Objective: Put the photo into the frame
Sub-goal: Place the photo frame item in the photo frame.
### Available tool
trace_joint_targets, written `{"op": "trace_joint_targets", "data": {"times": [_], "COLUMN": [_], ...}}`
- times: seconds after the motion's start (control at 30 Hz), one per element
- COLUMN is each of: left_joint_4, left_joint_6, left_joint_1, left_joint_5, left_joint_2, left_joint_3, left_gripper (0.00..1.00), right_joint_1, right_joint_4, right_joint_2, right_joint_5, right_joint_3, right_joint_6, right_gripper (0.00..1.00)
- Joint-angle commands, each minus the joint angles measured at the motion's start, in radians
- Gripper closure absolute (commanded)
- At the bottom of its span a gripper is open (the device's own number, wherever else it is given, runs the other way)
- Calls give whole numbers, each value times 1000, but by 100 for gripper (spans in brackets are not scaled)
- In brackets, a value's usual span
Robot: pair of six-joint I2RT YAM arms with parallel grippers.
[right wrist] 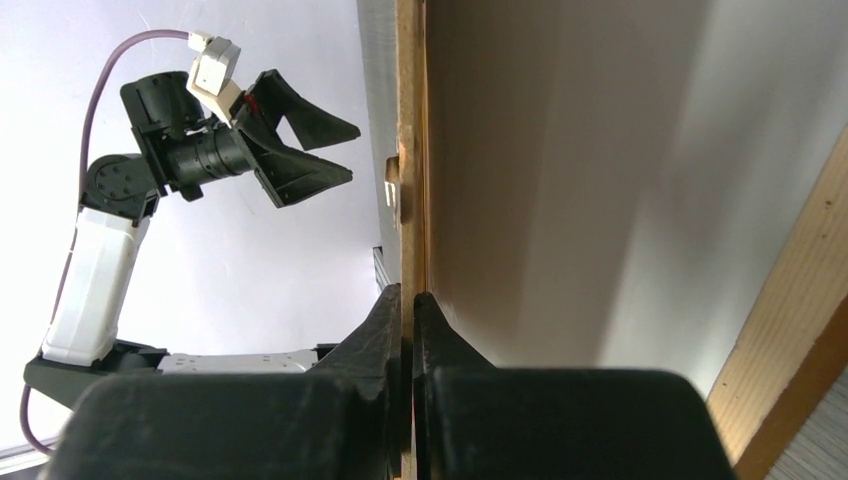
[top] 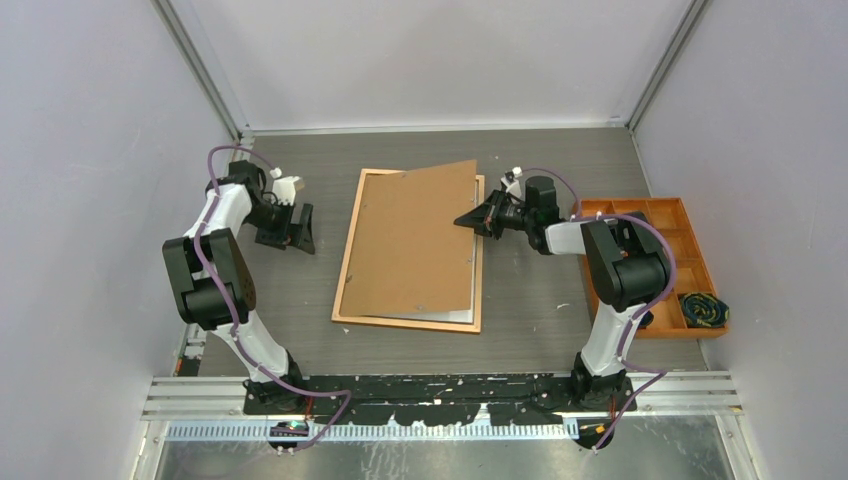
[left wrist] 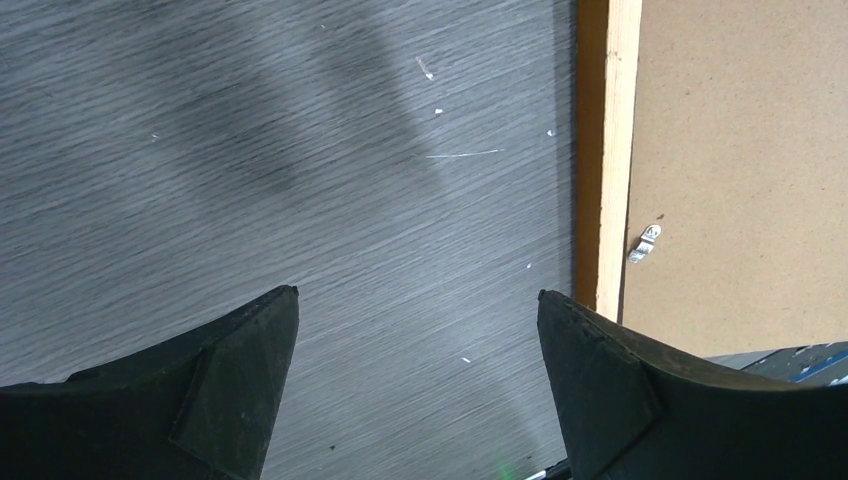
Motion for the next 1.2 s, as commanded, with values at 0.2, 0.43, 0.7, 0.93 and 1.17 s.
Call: {"op": "trace_joint_targets", "data": {"times": [0.2,0.43,0.7,0.93,1.17], "left_joint_4": [3,0,-10,-11,-4], "left_joint_6": [27,25,32,29,23], "left_joint_1": [1,2,1,-1,-27], "left_joint_5": [-5,-2,-5,4,-4], "left_joint_2": [-46,-48,-53,-49,-46], "left_joint_3": [-7,-7,-8,-12,-24], "left_gripper": [10,10,10,10,11], "right_joint_1": [5,4,-10,-19,-19], "right_joint_4": [47,48,62,67,88], "right_joint_2": [-11,7,19,25,34], "right_joint_5": [-29,-11,-24,-33,-37], "right_joint_3": [25,59,84,97,101], "right_joint_6": [-30,-57,-60,-52,-36], "right_gripper": [99,99,99,99,99]}}
